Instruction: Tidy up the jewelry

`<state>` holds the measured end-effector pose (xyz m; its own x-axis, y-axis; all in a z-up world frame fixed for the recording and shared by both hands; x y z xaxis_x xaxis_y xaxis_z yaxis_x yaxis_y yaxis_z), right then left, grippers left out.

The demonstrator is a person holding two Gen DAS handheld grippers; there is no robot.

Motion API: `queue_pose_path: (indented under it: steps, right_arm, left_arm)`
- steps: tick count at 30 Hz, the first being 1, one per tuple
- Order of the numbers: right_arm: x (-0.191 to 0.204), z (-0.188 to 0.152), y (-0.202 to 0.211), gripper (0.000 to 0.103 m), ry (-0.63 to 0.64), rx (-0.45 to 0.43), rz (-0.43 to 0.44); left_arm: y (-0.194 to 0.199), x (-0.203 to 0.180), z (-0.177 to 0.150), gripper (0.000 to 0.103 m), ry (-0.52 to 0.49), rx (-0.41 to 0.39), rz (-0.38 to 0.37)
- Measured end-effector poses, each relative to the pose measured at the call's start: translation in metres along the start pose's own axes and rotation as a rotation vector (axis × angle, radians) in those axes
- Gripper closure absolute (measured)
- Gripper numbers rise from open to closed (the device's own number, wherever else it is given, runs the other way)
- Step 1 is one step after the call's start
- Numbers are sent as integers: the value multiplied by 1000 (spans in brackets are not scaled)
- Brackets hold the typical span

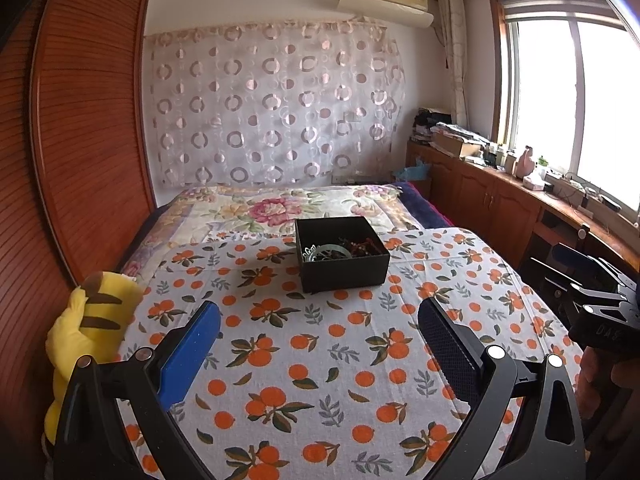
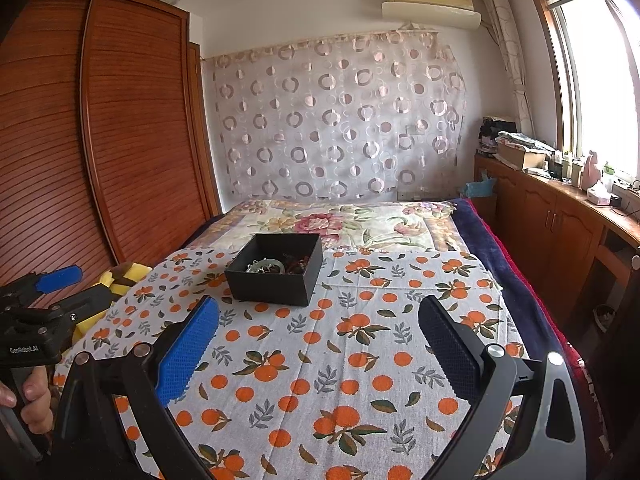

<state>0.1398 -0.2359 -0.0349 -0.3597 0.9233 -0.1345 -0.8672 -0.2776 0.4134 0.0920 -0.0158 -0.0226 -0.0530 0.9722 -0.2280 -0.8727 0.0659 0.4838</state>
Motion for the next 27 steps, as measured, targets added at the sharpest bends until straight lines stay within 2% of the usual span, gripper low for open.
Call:
queue_pose_path:
  steps: [27]
  right_arm:
    - [-1, -2, 0, 2, -1, -2, 0]
  left_arm:
    - [5, -1, 5, 7, 3, -10, -1]
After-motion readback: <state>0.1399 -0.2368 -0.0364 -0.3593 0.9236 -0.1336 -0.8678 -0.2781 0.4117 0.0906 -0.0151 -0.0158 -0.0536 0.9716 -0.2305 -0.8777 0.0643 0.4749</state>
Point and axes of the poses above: each gripper's, at about its wrist camera, not at the fingertips, and y roughly against the way its jaws point, x to its left, z to its top, the point moved 6 cm from there along -y, roughly the way its jaws point, and after that the axes turned 15 degrees about y, right-handed, at the moved point
